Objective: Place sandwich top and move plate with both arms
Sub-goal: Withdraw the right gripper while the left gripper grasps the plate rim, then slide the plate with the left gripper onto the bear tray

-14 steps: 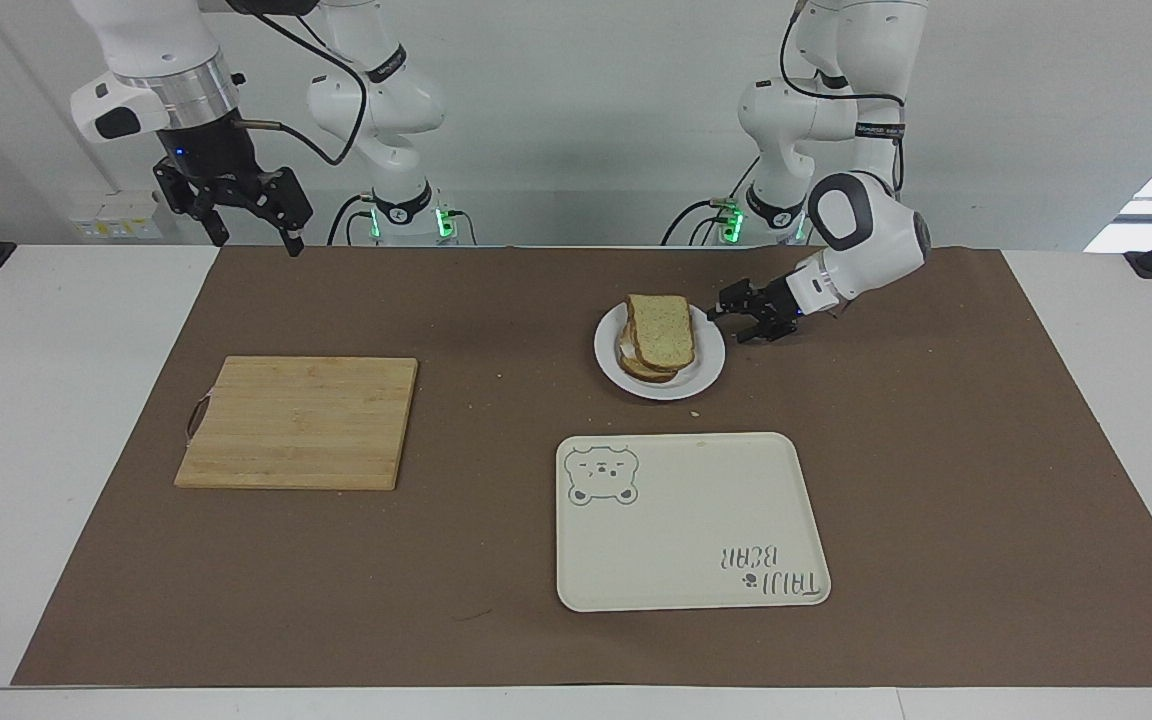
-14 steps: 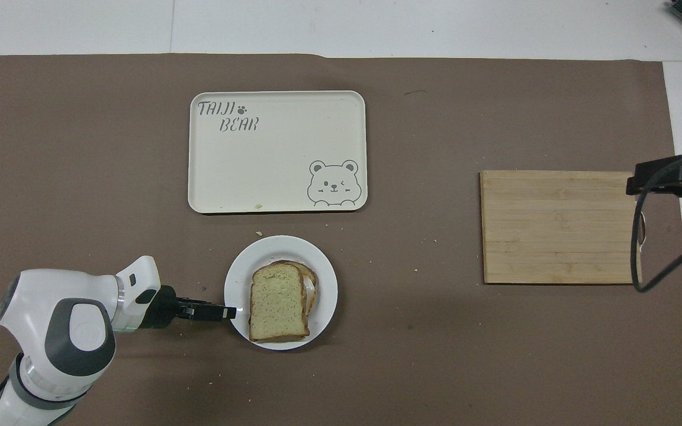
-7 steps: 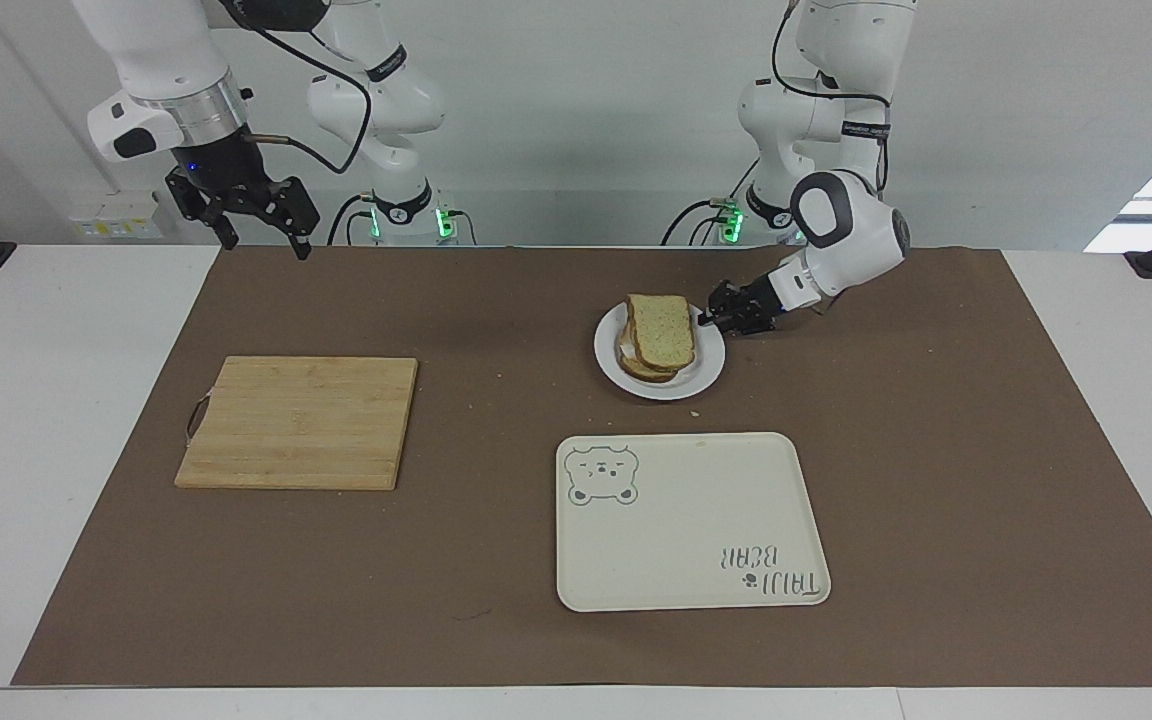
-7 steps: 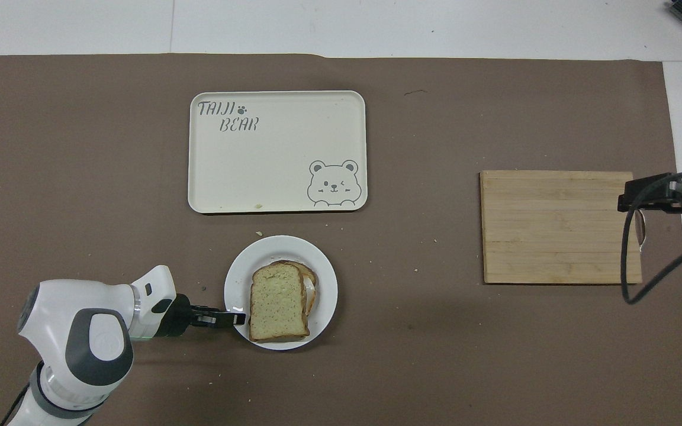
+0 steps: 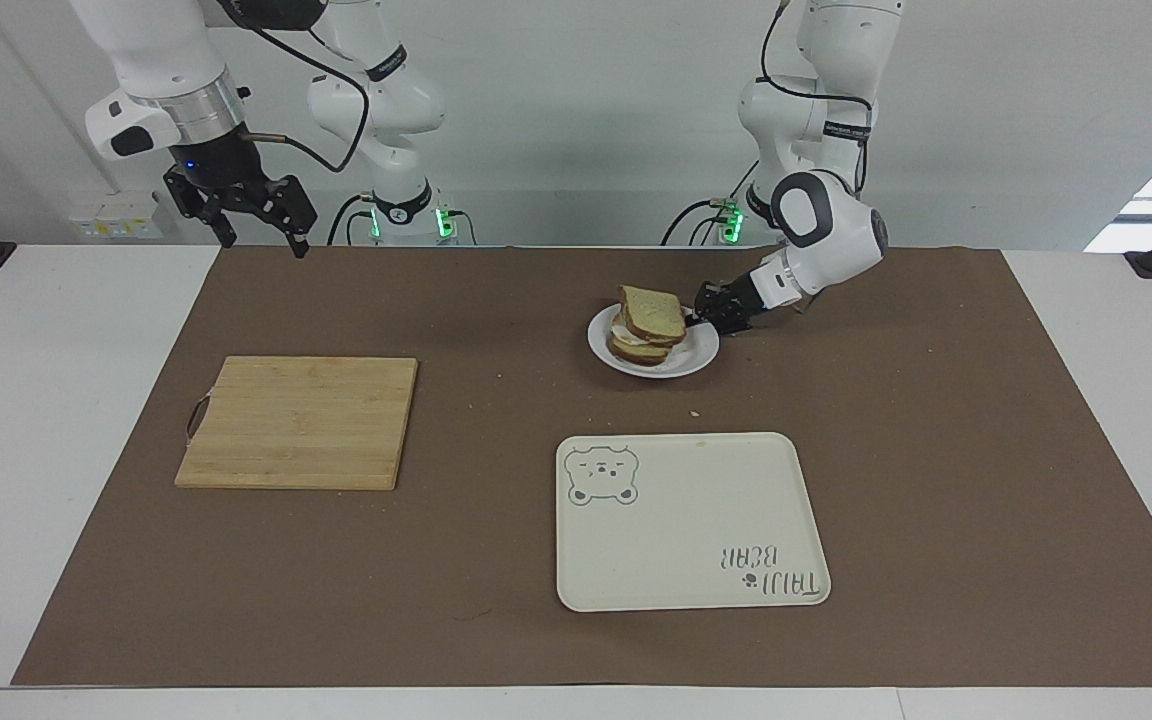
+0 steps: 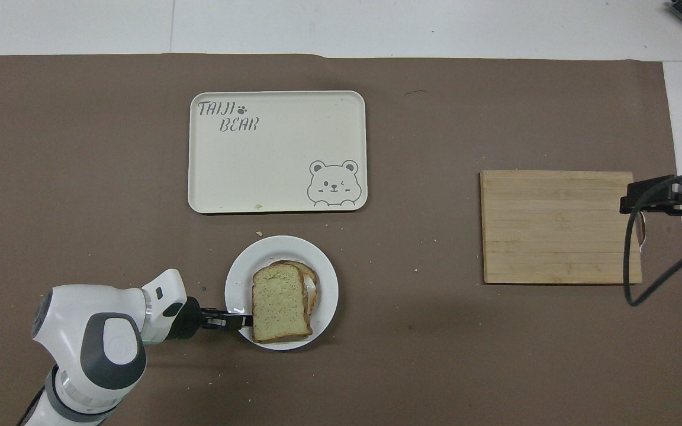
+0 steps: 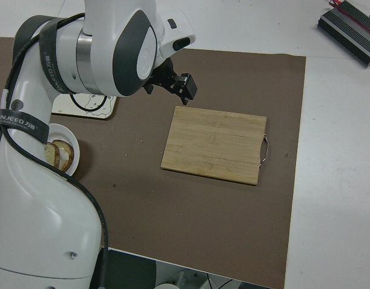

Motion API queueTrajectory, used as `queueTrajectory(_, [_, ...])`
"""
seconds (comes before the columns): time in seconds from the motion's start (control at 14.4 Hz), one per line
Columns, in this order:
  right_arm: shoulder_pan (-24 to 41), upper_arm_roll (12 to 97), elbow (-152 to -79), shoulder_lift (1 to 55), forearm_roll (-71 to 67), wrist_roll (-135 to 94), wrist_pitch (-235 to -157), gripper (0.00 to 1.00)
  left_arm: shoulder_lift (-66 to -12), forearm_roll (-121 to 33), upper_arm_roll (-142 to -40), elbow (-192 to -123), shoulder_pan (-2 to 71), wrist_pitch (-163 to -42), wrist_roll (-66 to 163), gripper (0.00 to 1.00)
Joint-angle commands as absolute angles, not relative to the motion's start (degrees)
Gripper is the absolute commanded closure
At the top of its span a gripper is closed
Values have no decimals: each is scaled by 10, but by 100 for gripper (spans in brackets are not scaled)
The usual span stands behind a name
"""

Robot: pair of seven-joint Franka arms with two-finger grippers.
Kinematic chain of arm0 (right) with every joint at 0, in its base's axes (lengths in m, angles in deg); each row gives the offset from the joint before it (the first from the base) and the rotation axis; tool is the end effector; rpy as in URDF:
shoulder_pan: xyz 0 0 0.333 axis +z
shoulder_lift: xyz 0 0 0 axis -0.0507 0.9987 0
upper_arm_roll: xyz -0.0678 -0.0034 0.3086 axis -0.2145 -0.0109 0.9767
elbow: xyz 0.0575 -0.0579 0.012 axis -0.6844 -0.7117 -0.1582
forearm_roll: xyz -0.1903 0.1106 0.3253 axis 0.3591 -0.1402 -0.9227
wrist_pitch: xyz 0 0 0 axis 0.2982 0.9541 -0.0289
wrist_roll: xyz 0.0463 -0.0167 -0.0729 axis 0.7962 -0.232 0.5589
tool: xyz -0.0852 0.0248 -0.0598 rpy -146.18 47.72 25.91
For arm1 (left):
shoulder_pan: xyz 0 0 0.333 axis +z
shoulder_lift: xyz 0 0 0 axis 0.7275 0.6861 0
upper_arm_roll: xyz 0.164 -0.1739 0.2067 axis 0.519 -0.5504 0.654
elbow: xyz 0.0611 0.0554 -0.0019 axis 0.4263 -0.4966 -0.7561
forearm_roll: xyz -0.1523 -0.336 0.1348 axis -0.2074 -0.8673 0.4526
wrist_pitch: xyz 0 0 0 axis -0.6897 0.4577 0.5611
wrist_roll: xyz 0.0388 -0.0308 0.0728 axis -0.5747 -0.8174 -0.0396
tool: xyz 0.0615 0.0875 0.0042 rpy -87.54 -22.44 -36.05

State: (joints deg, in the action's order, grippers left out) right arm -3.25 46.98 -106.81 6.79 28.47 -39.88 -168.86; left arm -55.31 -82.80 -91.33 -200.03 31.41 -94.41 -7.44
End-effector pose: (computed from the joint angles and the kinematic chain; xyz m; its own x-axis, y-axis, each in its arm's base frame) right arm 0.5239 -0.0077 0.6413 0.9783 -0.2057 0.0243 -0.2056 -0.9786 -0.0068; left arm 0.3739 -0.1469 0.2669 0.9856 -0.1678 -0.0223 -0.1071 -0.7202 0.6854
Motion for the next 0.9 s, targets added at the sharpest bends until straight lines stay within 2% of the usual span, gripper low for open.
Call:
queueTrajectory(0.0, [-41, 472, -1081, 55, 287, -384, -1692, 0, -532, -833, -909, -1979, 353, -908, -87, 100])
queueTrajectory(0.49, [-40, 473, -1081, 55, 287, -384, -1696, 0, -508, -832, -907, -1909, 430, -800, -78, 100])
queueTrajectory(0.83, [-40, 473, -1081, 55, 295, -380, -1696, 0, -491, -829, -907, -1827, 467, -724, -11, 100])
